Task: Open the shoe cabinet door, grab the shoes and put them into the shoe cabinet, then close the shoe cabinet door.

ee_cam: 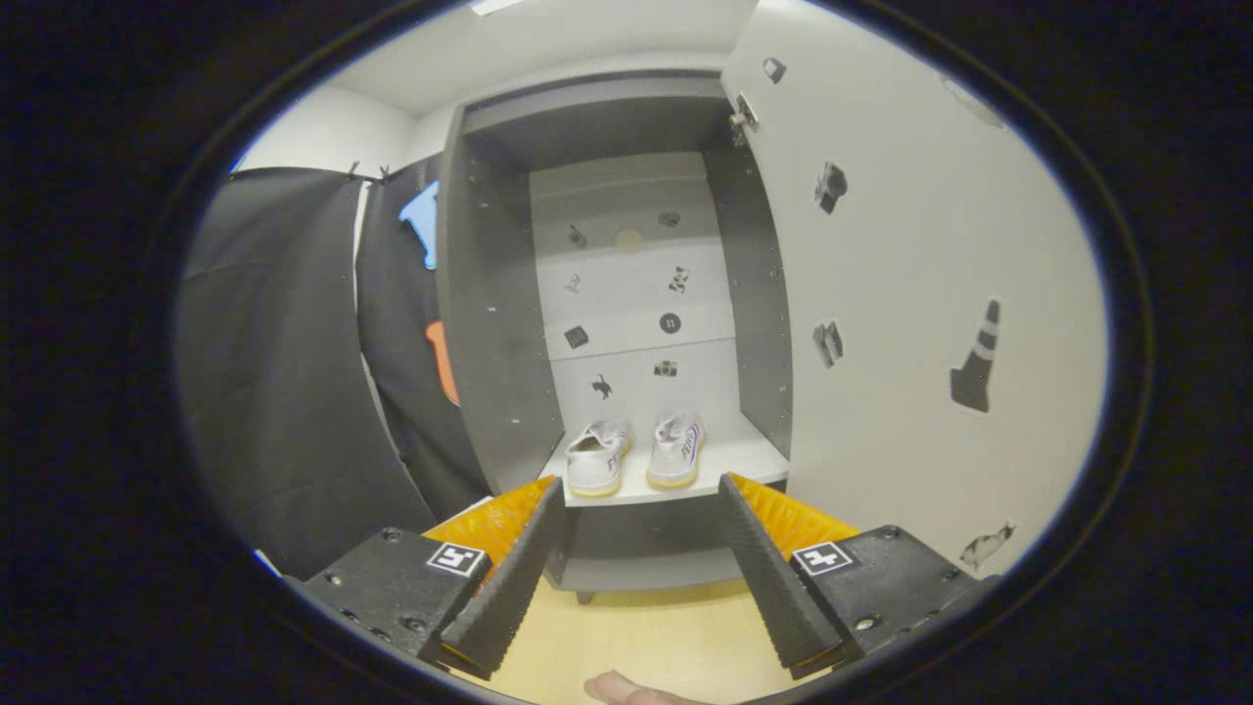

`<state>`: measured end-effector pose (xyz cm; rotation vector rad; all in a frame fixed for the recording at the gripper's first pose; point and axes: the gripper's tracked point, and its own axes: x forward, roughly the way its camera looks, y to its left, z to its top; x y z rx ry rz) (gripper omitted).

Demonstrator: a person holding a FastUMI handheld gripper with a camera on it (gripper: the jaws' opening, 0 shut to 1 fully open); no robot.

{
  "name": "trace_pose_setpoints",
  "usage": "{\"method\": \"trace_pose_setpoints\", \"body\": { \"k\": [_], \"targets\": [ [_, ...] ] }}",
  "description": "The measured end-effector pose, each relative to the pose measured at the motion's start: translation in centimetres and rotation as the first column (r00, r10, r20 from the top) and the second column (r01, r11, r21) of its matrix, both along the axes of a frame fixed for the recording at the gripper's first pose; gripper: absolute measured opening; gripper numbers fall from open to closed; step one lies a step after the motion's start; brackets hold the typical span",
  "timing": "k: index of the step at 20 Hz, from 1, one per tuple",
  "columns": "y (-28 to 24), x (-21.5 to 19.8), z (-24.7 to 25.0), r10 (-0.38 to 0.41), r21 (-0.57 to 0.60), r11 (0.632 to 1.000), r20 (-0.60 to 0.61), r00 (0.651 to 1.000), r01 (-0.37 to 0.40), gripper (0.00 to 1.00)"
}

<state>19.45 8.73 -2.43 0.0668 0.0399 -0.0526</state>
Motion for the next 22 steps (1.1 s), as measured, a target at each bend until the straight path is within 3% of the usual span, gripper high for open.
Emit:
{"method": "trace_pose_setpoints", "body": {
  "k": [5,8,12,15,22],
  "targets": [
    [1.7,-7.3,-1.6,0.003,-0.101,0.995,0.078,0.997,0.005,0.99],
    [2.8,-10.8,-5.0,0.013,-0.09,0.996,0.048,0.999,-0.009,0.99],
    [3.1,-13.9,-7.2,0.007,-0.104,0.995,0.062,0.998,0.0,0.99],
    [4.2,-16.3,-8.4,0.047,-0.106,0.994,0.071,0.996,-0.04,0.99],
    [2.9,-20.9,-7.2,0.021,-0.114,0.993,0.121,0.992,-0.007,0.99]
  ]
}}
